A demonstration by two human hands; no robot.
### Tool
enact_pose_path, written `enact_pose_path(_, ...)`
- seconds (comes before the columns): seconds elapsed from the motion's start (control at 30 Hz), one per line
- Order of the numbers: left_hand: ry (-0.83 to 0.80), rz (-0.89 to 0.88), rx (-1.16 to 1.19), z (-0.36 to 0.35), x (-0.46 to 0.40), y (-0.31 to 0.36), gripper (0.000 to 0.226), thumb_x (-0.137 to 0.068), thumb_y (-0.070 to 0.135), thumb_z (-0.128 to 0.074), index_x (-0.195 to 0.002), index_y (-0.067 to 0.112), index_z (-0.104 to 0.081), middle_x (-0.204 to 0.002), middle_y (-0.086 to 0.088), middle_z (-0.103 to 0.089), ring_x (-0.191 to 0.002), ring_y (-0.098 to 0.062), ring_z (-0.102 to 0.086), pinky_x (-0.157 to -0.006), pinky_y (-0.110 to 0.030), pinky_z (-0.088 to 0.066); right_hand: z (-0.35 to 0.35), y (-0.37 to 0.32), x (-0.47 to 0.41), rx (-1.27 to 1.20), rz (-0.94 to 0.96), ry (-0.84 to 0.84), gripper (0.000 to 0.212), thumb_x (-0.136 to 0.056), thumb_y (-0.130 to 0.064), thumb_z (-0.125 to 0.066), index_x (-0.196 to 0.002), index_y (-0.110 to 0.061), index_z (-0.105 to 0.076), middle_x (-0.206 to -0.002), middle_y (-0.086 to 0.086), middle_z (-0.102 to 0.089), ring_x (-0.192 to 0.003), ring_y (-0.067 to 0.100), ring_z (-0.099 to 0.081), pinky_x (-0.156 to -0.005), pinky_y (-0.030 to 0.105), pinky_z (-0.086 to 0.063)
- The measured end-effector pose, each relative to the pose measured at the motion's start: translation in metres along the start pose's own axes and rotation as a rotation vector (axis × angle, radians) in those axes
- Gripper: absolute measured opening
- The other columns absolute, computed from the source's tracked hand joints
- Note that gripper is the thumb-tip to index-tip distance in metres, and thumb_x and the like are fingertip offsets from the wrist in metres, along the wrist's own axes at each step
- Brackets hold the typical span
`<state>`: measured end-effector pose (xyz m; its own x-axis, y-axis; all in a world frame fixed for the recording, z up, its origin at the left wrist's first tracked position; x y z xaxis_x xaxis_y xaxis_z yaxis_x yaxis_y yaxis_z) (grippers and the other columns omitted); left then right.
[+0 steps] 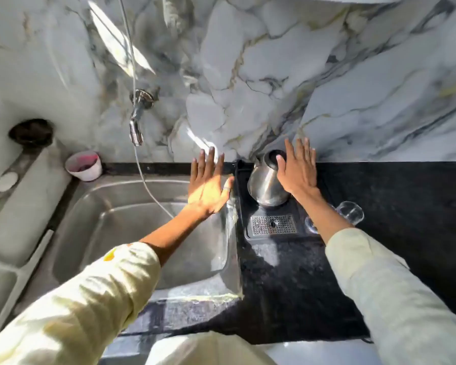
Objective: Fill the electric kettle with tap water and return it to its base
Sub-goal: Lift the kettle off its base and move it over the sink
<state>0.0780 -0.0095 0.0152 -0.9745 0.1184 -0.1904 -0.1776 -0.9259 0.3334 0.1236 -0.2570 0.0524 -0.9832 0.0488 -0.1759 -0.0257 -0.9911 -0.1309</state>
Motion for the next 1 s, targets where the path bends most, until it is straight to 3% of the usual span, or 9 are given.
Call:
enact_pose_path(0.07,-0.046,0.017,0.008,-0.011,0.000,0.010,0.083,-0.100,0.063,-0.021,-0.171,0.020,-0.017,-0.181,-0.013,-0.002,-0.167,-0.037,0.005,-0.135,-0.052,0.003,-0.007,0.019,-0.005,-0.009,-0.064,-0.045,0.059,-0.110,-0.041,-0.038,-0.156,-0.005,-0.042,-0.158,0.031,-0.047,-0.152,0.047,-0.037,-0.128,0.057,-0.027)
enact_pose_path(0.17,-0.076,0.021,0.003,-0.027,0.003,0.019,0.082,-0.101,0.062,-0.023,-0.171,0.020,-0.016,-0.181,-0.014,-0.005,-0.167,-0.036,0.005,-0.135,-0.052,0.003,-0.016,0.041,-0.012,-0.085,-0.123,-0.075,0.059,-0.110,-0.047,-0.035,-0.123,0.003,-0.065,-0.124,0.036,-0.069,-0.116,0.052,-0.064,-0.098,0.055,-0.053)
enact_pose_path(0.23,-0.093,0.039,-0.018,-0.034,0.007,0.017,0.081,-0.102,0.061,-0.023,-0.171,0.021,-0.013,-0.181,-0.012,-0.001,-0.166,-0.032,0.012,-0.135,-0.050,0.007,-0.016,0.049,-0.021,-0.201,-0.161,-0.099,0.066,-0.109,-0.054,-0.034,-0.113,0.000,-0.072,-0.116,0.035,-0.072,-0.110,0.054,-0.066,-0.091,0.053,-0.053)
enact_pose_path(0.43,-0.127,0.115,-0.153,-0.039,0.031,-0.010,0.081,-0.103,0.050,-0.029,-0.172,0.017,-0.005,-0.180,-0.017,0.007,-0.165,-0.036,0.016,-0.135,-0.052,0.008,-0.025,0.064,-0.044,-0.490,-0.359,-0.208,0.067,-0.099,-0.063,-0.048,-0.085,-0.005,-0.079,-0.098,0.023,-0.079,-0.099,0.044,-0.073,-0.091,0.046,-0.059)
enact_pose_path(0.53,-0.148,0.172,-0.129,-0.038,0.043,-0.030,0.083,-0.105,0.047,-0.037,-0.172,0.015,0.001,-0.179,-0.019,0.013,-0.164,-0.034,0.020,-0.135,-0.049,0.010,-0.020,0.057,-0.042,-0.536,-0.441,-0.147,0.070,-0.090,-0.070,-0.053,-0.088,-0.005,-0.079,-0.097,0.022,-0.080,-0.100,0.042,-0.073,-0.094,0.045,-0.058)
enact_pose_path(0.67,-0.247,0.237,0.176,-0.038,0.050,-0.041,0.101,-0.099,0.045,-0.059,-0.171,0.011,0.004,-0.180,-0.021,0.002,-0.167,-0.034,0.008,-0.136,-0.046,-0.006,-0.002,0.027,-0.041,-0.572,-0.390,-0.114,0.069,-0.083,-0.077,-0.059,-0.069,-0.012,-0.077,-0.086,0.018,-0.081,-0.085,0.040,-0.078,-0.087,0.048,-0.064)
enact_pose_path(0.8,-0.425,0.375,0.754,-0.045,0.056,-0.037,0.132,-0.086,0.042,-0.086,-0.170,0.023,0.013,-0.180,-0.008,-0.004,-0.163,-0.028,-0.021,-0.126,-0.037,-0.027,0.022,-0.017,-0.035,-0.635,-0.282,-0.083,0.069,-0.078,-0.081,-0.059,-0.049,-0.018,-0.064,-0.059,0.002,-0.075,-0.064,0.030,-0.078,-0.075,0.052,-0.067)
enact_pose_path(0.9,-0.448,0.524,1.277,-0.032,0.062,-0.037,0.146,-0.069,0.026,-0.096,-0.168,0.042,0.011,-0.176,-0.006,-0.023,-0.141,-0.034,-0.056,-0.107,-0.054,-0.055,0.033,-0.065,-0.025,-0.712,-0.162,-0.073,0.062,-0.076,-0.083,-0.061,-0.053,-0.025,-0.063,-0.046,-0.008,-0.066,-0.049,0.015,-0.070,-0.062,0.051,-0.068)
enact_pose_path(1.0,-0.303,0.530,1.492,-0.008,0.065,-0.058,0.134,-0.063,0.007,-0.095,-0.163,0.050,-0.017,-0.165,-0.009,-0.043,-0.135,-0.043,-0.062,-0.092,-0.068,-0.061,0.040,-0.116,-0.007,-0.777,-0.050,-0.057,0.055,-0.075,-0.085,-0.062,-0.057,-0.033,-0.062,-0.041,-0.014,-0.060,-0.040,0.007,-0.063,-0.061,0.050,-0.068)
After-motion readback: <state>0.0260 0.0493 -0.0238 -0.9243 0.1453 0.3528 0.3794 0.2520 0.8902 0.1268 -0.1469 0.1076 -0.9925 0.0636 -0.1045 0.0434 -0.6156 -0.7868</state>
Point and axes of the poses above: each hand's wrist, its own x-axis away from the middle knuckle, its own z-axis out of the back of the hand, y = z × x, the point moved 8 cm from there along -x, towards the middle knuckle
